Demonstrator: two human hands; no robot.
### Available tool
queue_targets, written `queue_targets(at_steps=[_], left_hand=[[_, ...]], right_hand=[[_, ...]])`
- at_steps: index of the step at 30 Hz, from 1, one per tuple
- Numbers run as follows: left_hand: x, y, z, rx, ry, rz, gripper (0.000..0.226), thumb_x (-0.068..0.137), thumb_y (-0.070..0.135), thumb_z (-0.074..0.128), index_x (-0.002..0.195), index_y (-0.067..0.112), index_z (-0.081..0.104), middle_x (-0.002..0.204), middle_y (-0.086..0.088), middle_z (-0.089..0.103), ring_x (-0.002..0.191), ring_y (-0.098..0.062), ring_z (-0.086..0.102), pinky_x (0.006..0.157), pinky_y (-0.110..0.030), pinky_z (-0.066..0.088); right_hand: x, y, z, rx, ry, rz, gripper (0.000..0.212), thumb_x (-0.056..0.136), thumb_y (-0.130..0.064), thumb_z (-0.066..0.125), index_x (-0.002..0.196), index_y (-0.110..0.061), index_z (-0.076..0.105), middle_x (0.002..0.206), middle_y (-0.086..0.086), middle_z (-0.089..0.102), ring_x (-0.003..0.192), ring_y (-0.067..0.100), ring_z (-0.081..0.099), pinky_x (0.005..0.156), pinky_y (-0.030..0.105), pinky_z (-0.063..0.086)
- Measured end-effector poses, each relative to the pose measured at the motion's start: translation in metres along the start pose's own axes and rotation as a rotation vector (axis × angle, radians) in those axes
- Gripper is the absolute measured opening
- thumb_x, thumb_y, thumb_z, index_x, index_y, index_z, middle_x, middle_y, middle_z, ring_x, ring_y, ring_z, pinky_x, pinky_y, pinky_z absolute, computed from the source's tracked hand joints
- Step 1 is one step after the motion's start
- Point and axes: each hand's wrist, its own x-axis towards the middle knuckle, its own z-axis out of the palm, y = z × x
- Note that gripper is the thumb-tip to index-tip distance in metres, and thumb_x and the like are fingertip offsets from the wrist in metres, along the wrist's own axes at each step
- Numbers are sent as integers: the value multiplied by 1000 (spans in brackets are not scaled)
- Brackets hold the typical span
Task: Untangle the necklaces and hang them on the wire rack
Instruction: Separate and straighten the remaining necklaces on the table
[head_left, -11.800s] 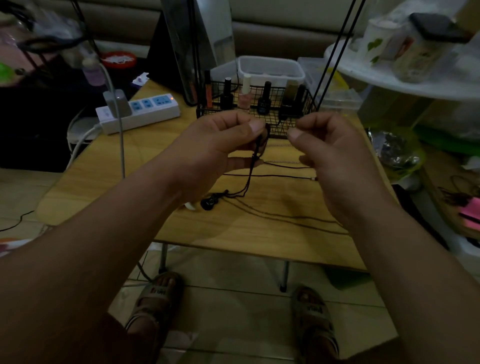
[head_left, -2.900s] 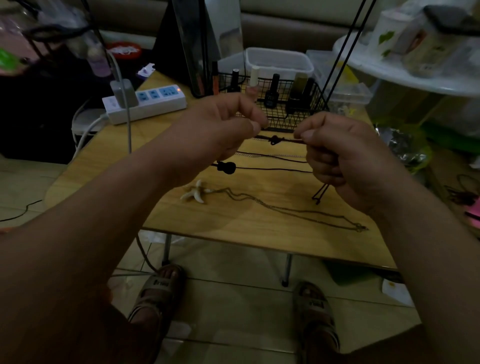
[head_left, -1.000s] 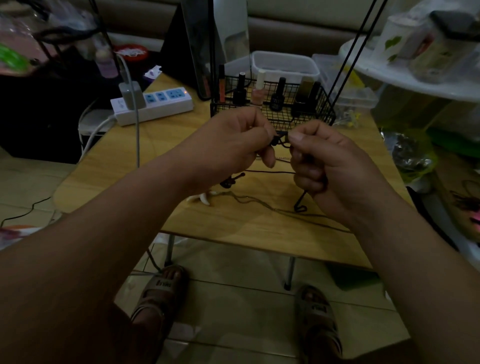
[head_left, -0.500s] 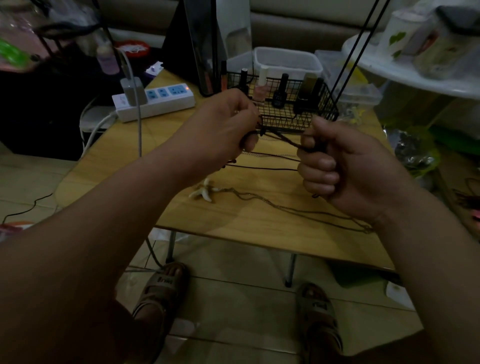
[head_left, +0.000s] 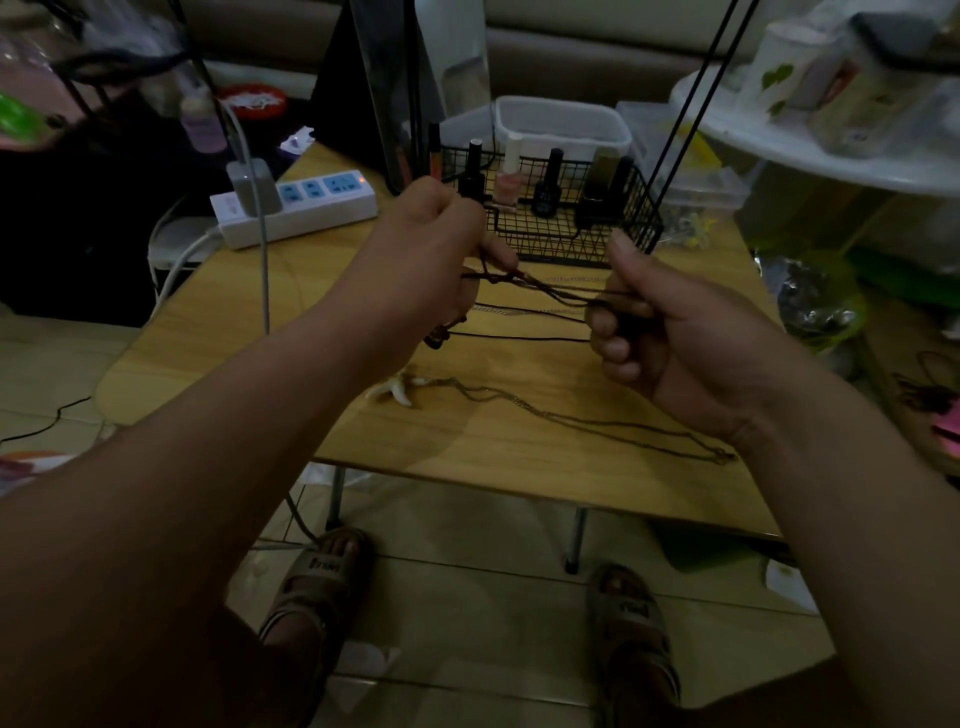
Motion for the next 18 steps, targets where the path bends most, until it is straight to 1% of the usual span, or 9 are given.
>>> queue_targets(at_steps=[1, 3, 4, 7, 10, 13, 15, 17, 18], left_hand=[[1, 0, 0, -32, 11, -26, 9, 104, 10, 44, 96, 15, 45, 102, -10, 76, 47, -11, 36, 48, -31, 26], [2, -2, -1, -55, 8, -26, 9, 103, 8, 48, 97, 13, 44, 96, -7, 75, 47, -13, 35, 46, -28, 28], [3, -4, 0, -50, 0, -16, 9, 104, 8, 49, 98, 13, 45, 94, -8, 74, 47, -14, 36, 46, -29, 29], [5, -8, 0, -22, -11, -12, 7, 106, 11, 53, 101, 12, 47, 83, -5, 71, 46, -15, 36, 47, -33, 27], [7, -9, -1, -14, 3, -44, 7, 106, 17, 55, 102, 13, 51, 76, -1, 72, 48, -15, 35, 47, -32, 26], [5, -8, -1, 36, -24, -47, 6, 106, 20, 55, 105, 14, 56, 75, -1, 73, 52, -22, 34, 50, -30, 27], [4, -7, -1, 69, -60, -43, 11, 105, 23, 56, 108, 13, 60, 75, -4, 73, 56, -24, 32, 51, -30, 28], [3, -5, -5, 70, -85, -39, 17, 105, 27, 55, 112, 13, 64, 71, -6, 72, 53, -22, 32, 50, -29, 27], [3, -4, -7, 71, -83, -33, 19, 105, 27, 54, 113, 15, 65, 69, -6, 70, 54, -19, 34, 49, -29, 28]], right_hand=[[0, 0, 1, 1, 32, -17, 44, 88, -52, 67, 54, -26, 59, 71, 1, 57, 63, 14, 52, 58, 27, 40], [0, -1, 3, 3, 84, -65, 43, 85, -52, 68, 50, -27, 67, 74, -1, 63, 73, 15, 61, 69, 30, 45], [1, -1, 3, 11, 104, -92, 39, 84, -52, 68, 54, -28, 70, 76, -2, 65, 78, 15, 65, 74, 32, 47], [3, -1, 3, 79, 193, -153, 24, 91, -49, 68, 85, -27, 75, 84, -2, 70, 93, 16, 69, 87, 37, 50], [4, -4, 3, 168, 285, -188, 24, 95, -49, 68, 84, -27, 71, 85, -1, 69, 95, 18, 69, 96, 42, 51], [3, -7, 4, 326, 298, -178, 44, 97, -52, 62, 65, -22, 59, 62, -2, 58, 76, 16, 68, 88, 40, 57], [2, -9, 1, 422, 286, -157, 49, 97, -53, 61, 60, -24, 49, 50, -7, 41, 55, 10, 54, 71, 32, 60], [2, -13, -6, 493, 254, -145, 45, 96, -51, 65, 62, -26, 48, 51, -9, 29, 48, 5, 35, 53, 20, 45], [1, -14, -12, 506, 230, -138, 44, 96, -51, 66, 64, -25, 48, 54, -10, 26, 48, 4, 28, 49, 17, 34]])
